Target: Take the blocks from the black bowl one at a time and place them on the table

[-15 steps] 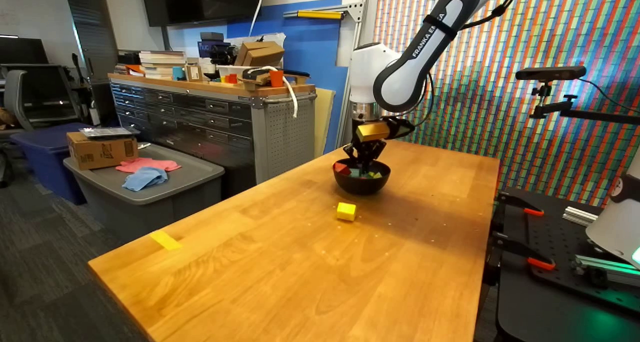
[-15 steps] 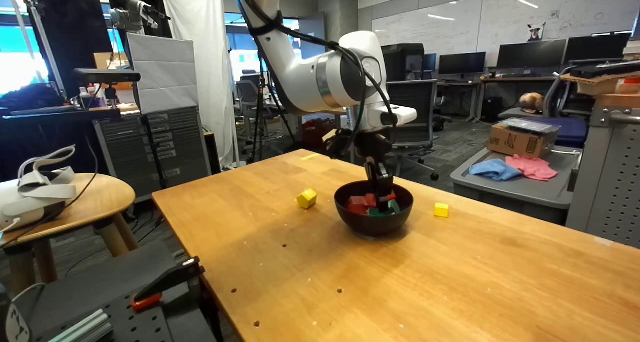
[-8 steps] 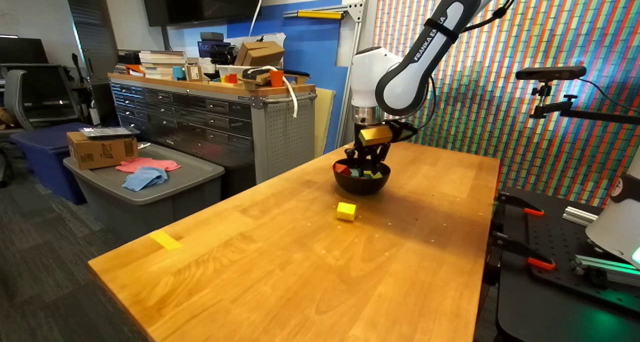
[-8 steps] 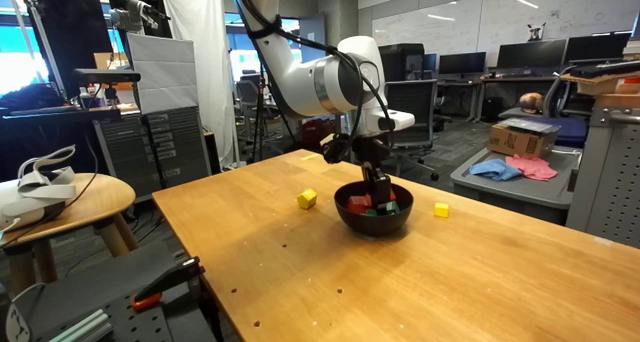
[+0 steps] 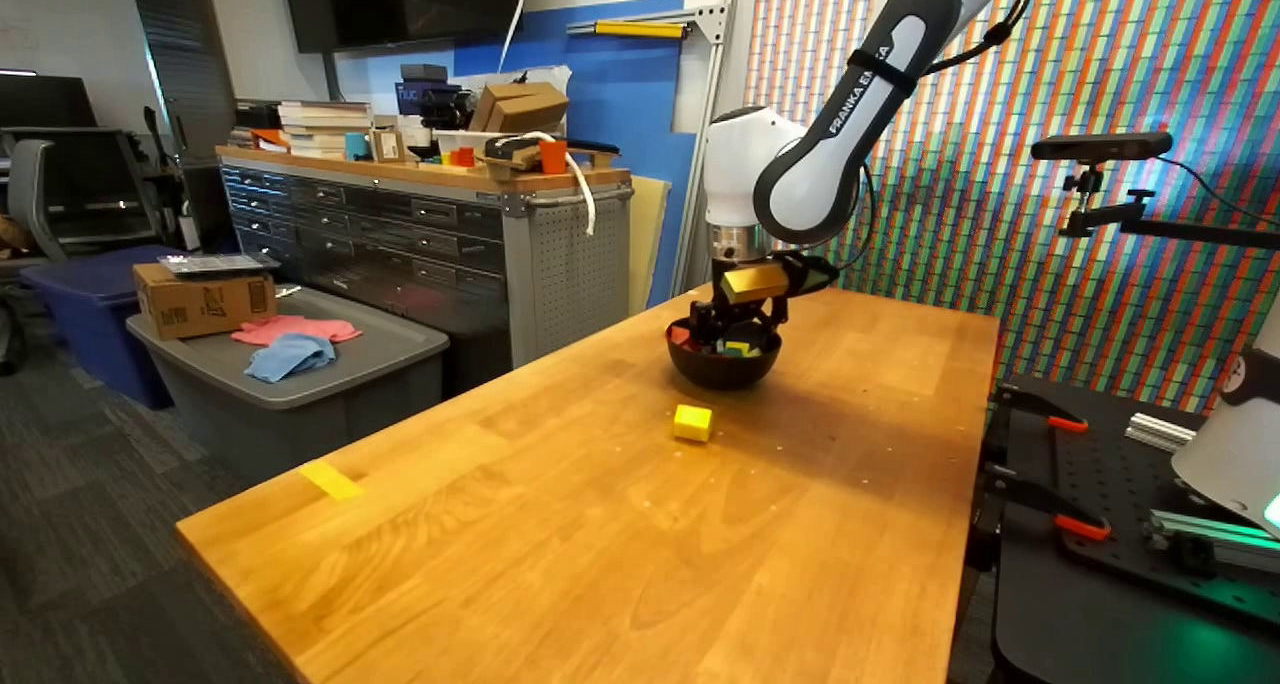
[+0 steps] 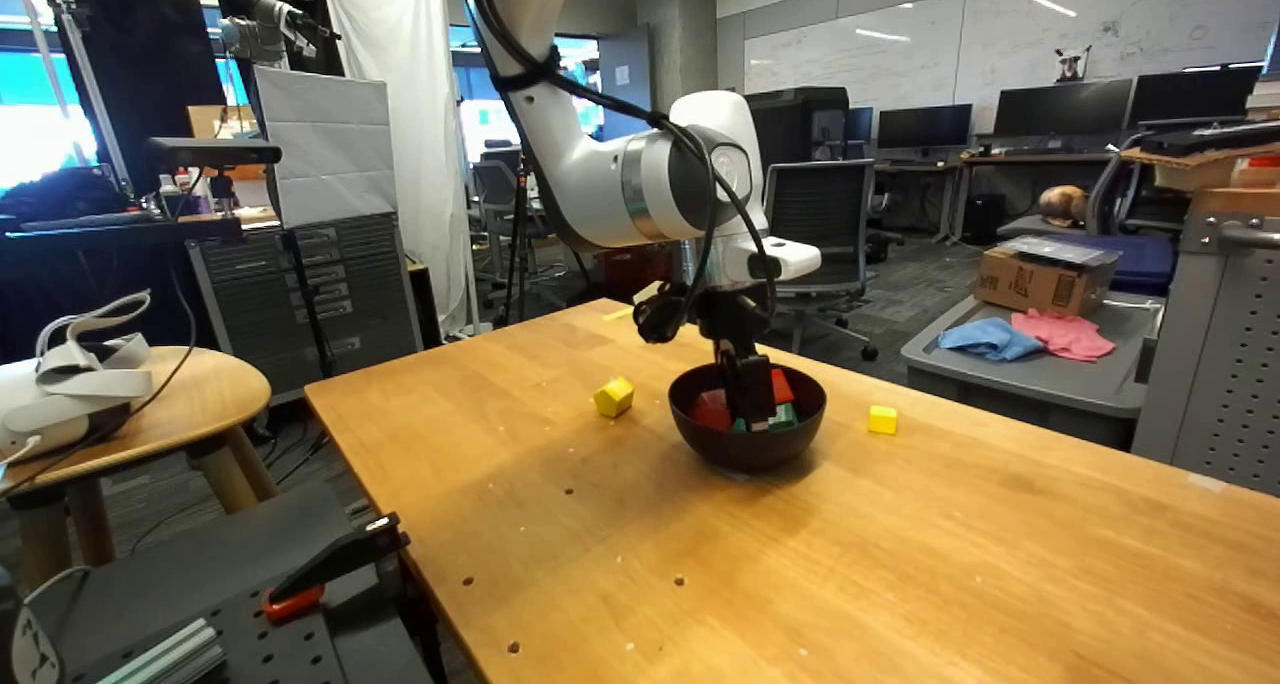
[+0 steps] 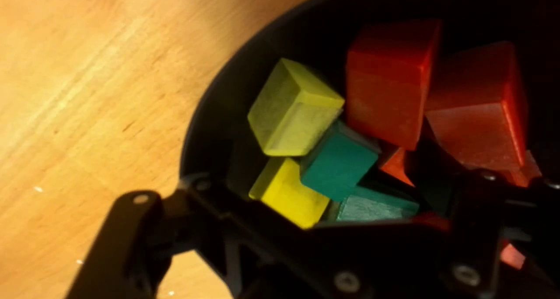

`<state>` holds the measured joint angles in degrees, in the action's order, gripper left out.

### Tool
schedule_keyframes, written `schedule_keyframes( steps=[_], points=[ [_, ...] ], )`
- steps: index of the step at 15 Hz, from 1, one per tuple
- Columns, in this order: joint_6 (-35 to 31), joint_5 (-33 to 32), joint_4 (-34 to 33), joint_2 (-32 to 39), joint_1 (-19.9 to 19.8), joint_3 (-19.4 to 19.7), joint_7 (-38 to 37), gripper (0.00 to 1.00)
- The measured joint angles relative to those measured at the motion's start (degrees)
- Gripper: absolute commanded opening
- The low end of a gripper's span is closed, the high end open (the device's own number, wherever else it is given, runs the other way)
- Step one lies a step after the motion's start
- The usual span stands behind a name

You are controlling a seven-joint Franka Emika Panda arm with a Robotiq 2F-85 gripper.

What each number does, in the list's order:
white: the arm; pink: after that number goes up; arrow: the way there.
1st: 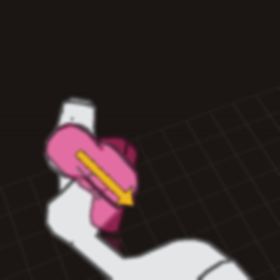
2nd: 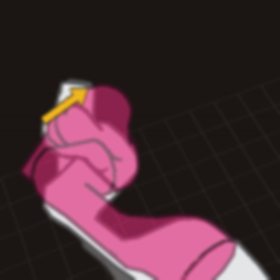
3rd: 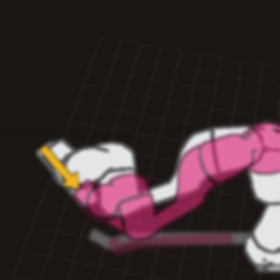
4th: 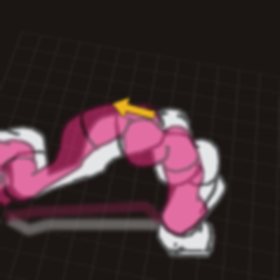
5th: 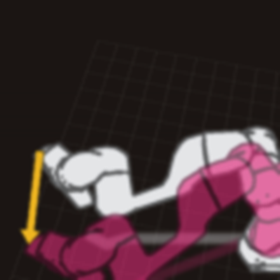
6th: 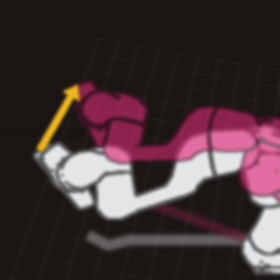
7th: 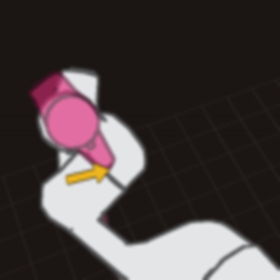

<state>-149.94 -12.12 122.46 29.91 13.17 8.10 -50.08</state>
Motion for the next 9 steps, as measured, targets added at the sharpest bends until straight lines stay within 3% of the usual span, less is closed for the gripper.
schedule_keyframes(
  steps=[6,9],
  points=[
    [-0.8,0.5,-0.2,0.0,0.1,-0.1,0.0,0.26],
    [-1.2,0.6,-0.1,-0.2,0.1,-0.1,-0.1,0.19]
  ],
)
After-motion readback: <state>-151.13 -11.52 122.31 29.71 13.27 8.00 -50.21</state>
